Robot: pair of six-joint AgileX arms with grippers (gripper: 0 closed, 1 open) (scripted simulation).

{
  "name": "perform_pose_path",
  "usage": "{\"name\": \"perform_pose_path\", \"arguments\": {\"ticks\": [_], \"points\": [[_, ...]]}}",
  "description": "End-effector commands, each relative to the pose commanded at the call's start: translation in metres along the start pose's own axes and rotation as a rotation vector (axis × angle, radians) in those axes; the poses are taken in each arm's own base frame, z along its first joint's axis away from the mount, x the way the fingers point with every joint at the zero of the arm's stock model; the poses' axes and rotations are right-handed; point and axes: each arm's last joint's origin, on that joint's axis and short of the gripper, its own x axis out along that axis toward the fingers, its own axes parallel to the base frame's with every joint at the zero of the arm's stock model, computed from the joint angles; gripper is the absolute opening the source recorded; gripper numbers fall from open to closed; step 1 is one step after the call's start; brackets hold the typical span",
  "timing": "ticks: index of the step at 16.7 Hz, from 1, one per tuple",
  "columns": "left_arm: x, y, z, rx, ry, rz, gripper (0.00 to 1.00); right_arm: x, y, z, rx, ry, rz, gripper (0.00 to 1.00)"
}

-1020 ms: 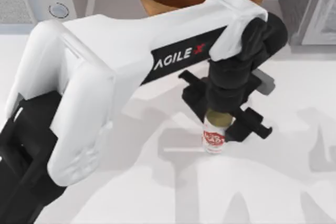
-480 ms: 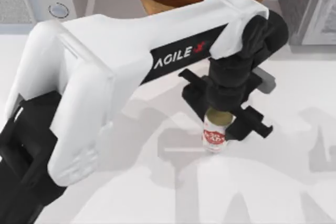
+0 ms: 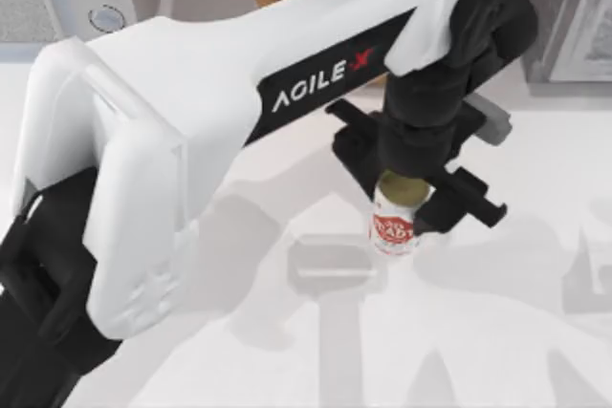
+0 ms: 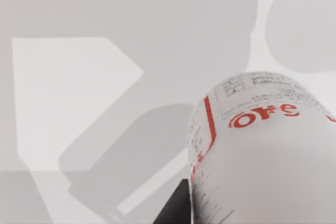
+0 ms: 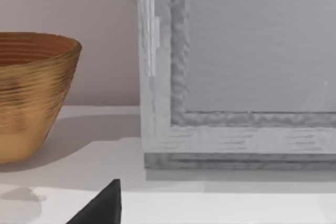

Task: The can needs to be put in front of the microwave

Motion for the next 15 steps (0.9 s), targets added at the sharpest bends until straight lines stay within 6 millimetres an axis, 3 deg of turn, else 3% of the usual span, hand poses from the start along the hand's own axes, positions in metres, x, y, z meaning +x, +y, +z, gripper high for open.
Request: {"name": "perform_pose_path", "arguments": {"ticks": [3,6,8,10,13,15], "points": [[0.001,0.006,0.000,-0.003,0.003,0.001,0.00,0.000,0.000,0.000,0.000,0.000,0.000,1.00],[-0.001,0.048,-0.005,-0.056,0.000,0.002,0.00,0.000,0.000,0.000,0.000,0.000,0.000,1.00],[-0.003,0.101,-0.016,-0.138,-0.002,0.004,0.00,0.000,0.000,0.000,0.000,0.000,0.000,1.00],[-0.003,0.168,-0.037,-0.260,0.003,0.004,0.00,0.000,0.000,0.000,0.000,0.000,0.000,1.00],[-0.003,0.272,-0.098,-0.480,0.021,-0.002,0.00,0.000,0.000,0.000,0.000,0.000,0.000,1.00],[-0.003,0.327,-0.149,-0.614,0.029,-0.008,0.00,0.000,0.000,0.000,0.000,0.000,0.000,1.00]]}}
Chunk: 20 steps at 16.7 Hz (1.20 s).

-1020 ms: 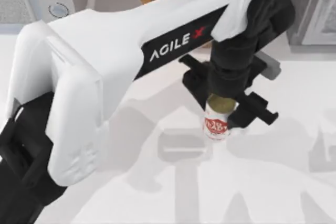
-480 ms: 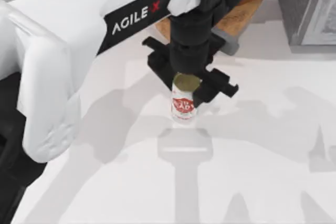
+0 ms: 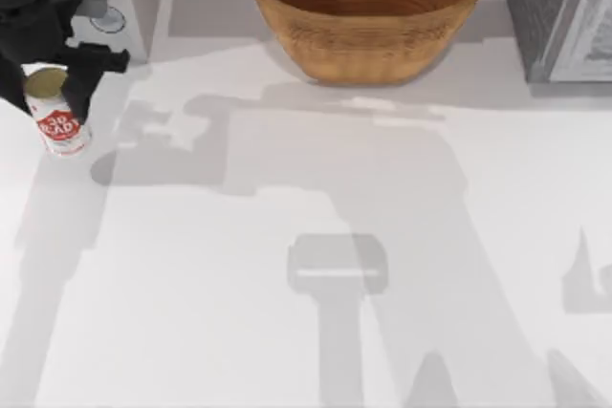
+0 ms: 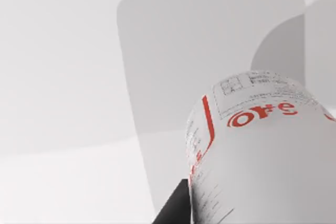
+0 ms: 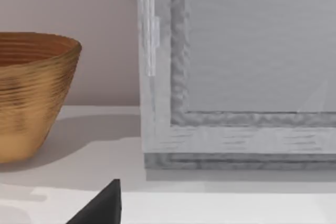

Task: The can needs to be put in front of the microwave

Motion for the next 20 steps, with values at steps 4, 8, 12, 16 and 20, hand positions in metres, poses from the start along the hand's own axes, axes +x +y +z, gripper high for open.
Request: {"name": "perform_pose_path", "arguments": {"ticks": [4,8,12,16,20], "points": [[-0.003,0.089,-0.033,-0.147,-0.016,0.000,0.00,0.000,0.000,0.000,0.000,0.000,0.000,1.00],[-0.005,0.108,-0.045,-0.171,-0.028,0.005,0.00,0.000,0.000,0.000,0.000,0.000,0.000,1.00],[-0.003,0.108,-0.044,-0.168,-0.023,0.006,0.00,0.000,0.000,0.000,0.000,0.000,0.000,1.00],[0.001,0.108,-0.044,-0.170,-0.026,0.005,0.00,0.000,0.000,0.000,0.000,0.000,0.000,1.00],[0.003,0.108,-0.045,-0.171,-0.028,0.005,0.00,0.000,0.000,0.000,0.000,0.000,0.000,1.00]]}}
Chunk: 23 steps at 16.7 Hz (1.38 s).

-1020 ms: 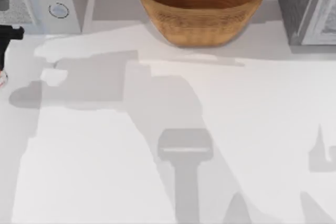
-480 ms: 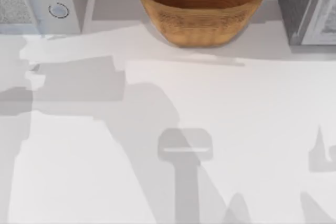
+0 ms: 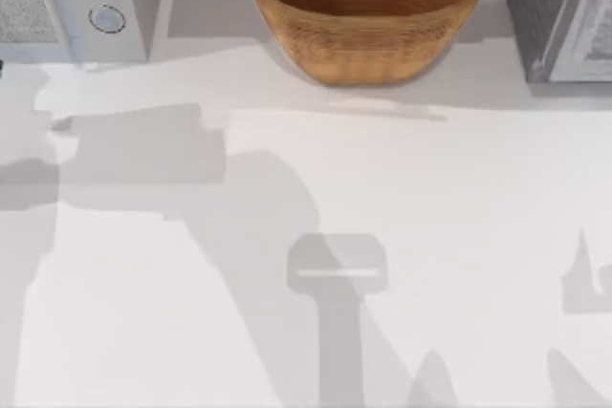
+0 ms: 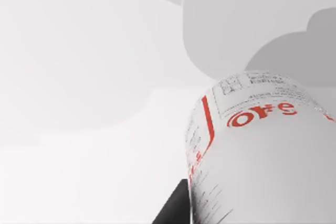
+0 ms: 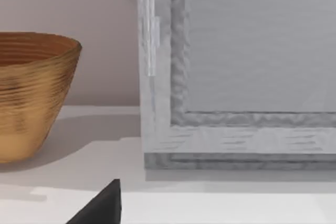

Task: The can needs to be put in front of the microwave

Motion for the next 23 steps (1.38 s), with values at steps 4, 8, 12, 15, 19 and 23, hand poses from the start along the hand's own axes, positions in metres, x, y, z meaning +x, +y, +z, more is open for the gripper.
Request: {"name": "perform_pose_path", "arguments": {"ticks": [4,8,12,15,19,23], "points": [[0.0000,0.0000,0.0000,0.000,0.000,0.000,0.23,0.0000,0.0000,0.0000,0.000,0.000,0.000,1.00],[0.0000,0.0000,0.0000,0.000,0.000,0.000,0.53,0.0000,0.0000,0.0000,0.000,0.000,0.000,1.00],[0.0000,0.0000,0.0000,0.000,0.000,0.000,0.83,0.0000,0.0000,0.0000,0.000,0.000,0.000,1.00],[0.0000,0.0000,0.0000,0.000,0.000,0.000,1.00,0.0000,0.0000,0.0000,0.000,0.000,0.000,1.00],[0.0000,0.0000,0.0000,0.000,0.000,0.000,1.00,0.0000,0.0000,0.0000,0.000,0.000,0.000,1.00],[0.0001,-0.0004,0.0001,0.001,0.000,0.000,1.00,0.0000,0.0000,0.0000,0.000,0.000,0.000,1.00]]}}
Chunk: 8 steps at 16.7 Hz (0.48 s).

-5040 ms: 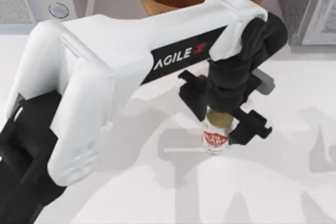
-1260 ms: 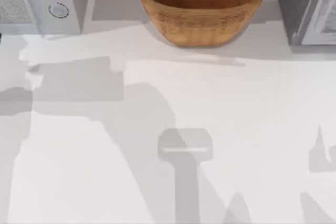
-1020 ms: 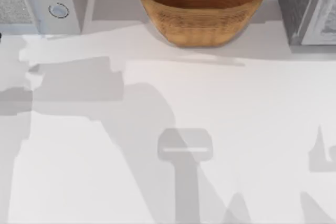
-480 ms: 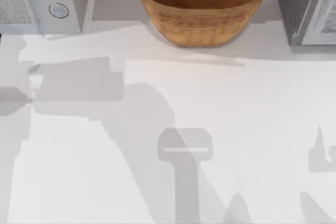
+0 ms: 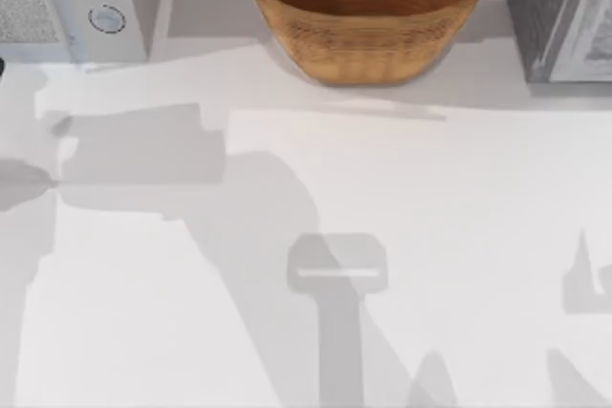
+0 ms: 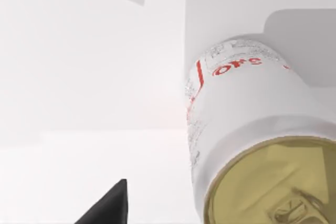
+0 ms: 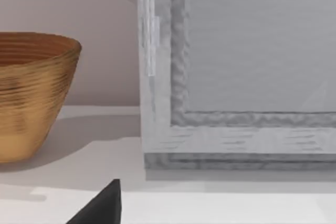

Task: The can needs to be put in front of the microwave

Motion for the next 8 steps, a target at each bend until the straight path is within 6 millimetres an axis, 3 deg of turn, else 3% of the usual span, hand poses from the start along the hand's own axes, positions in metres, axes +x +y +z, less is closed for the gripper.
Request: {"name": "perform_pose_path", "arguments": {"ticks": [2,8], "points": [[-0.003,0.000,0.001,0.000,0.004,-0.001,1.00,0.000,0.000,0.000,0.000,0.000,0.000,1.00],[-0.040,0.000,0.000,0.000,0.000,0.000,1.00,0.000,0.000,0.000,0.000,0.000,0.000,1.00]]}}
